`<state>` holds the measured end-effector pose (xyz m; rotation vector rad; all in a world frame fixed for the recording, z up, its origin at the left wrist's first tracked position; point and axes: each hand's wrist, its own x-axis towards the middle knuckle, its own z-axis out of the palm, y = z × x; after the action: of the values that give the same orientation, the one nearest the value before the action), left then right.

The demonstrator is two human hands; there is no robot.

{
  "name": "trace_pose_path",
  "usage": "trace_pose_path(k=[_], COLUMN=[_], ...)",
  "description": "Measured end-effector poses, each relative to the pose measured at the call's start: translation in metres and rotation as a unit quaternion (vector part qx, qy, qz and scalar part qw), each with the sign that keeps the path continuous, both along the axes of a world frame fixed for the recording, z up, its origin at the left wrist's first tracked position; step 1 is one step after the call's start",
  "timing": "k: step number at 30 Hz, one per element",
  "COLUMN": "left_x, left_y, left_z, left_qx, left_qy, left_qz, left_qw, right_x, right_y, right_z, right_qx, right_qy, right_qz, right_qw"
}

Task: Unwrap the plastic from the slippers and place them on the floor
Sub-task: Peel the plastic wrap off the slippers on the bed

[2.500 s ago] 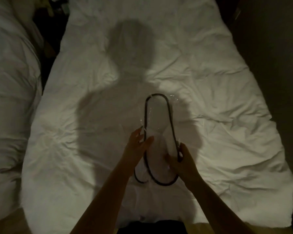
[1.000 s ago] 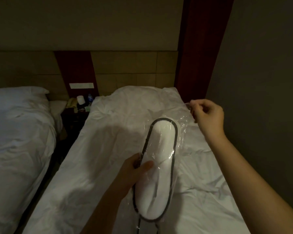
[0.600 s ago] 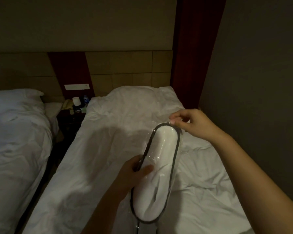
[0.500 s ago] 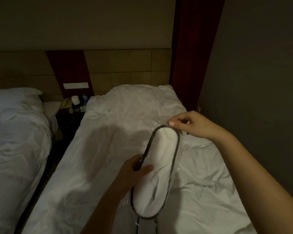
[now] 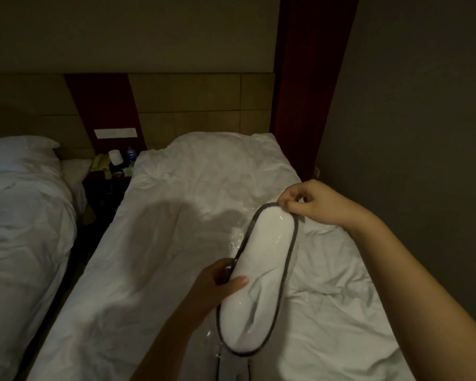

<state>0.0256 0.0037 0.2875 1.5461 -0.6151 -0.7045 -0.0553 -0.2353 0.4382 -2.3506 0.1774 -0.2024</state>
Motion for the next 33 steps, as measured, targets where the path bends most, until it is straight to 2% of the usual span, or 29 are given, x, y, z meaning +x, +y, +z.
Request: trace_pose_path(k=[2, 5, 8, 12, 15, 19, 24, 28, 31, 33], left_x=[-0.001, -0.002, -0.001, 0.007, 0.005, -0.002, 0.004, 0.008, 0.005, 0.000], left_y=[0.004, 0.006, 0.003, 0.000, 0.000, -0.001, -0.006, -0.003, -0.002, 0.000], left_z=[-0.004, -0.007, -0.001, 0.010, 0.006, -0.004, 0.004, -0.005, -0.023, -0.032], left_qx=[0.006, 0.013, -0.013, -0.034, -0.030, -0.030, -0.046, -0.010, 0.082, 0.111], left_qy=[-0.005, -0.022, -0.034, -0.040, 0.004, 0.000, -0.005, 0.005, -0.031, -0.034], left_qz=[0.002, 0.005, 0.042, 0.056, 0.043, 0.042, 0.072, 0.065, 0.097, 0.115], left_qw=[1.000, 1.000, 0.998, 0.997, 0.999, 0.999, 0.996, 0.998, 0.991, 0.987], right_x=[0.001, 0.002, 0.002, 0.004, 0.006, 0.011, 0.012, 0.010, 0.011, 0.012], right_y=[-0.005, -0.002, 0.009, 0.017, 0.016, 0.011, 0.023, 0.019, 0.008, 0.003], right_z=[0.003, 0.002, -0.010, -0.027, -0.020, 0.000, -0.024, -0.034, -0.023, -0.014], right_qx=[0.030, 0.118, 0.206, 0.256, 0.301, 0.394, 0.412, 0.448, 0.460, 0.457], right_qy=[-0.080, -0.189, -0.162, -0.102, -0.151, -0.248, -0.173, -0.203, -0.254, -0.285], right_qz=[-0.055, -0.131, -0.124, -0.085, -0.110, -0.132, -0.105, -0.138, -0.145, -0.153], right_qw=[0.995, 0.966, 0.957, 0.958, 0.935, 0.875, 0.889, 0.860, 0.838, 0.829])
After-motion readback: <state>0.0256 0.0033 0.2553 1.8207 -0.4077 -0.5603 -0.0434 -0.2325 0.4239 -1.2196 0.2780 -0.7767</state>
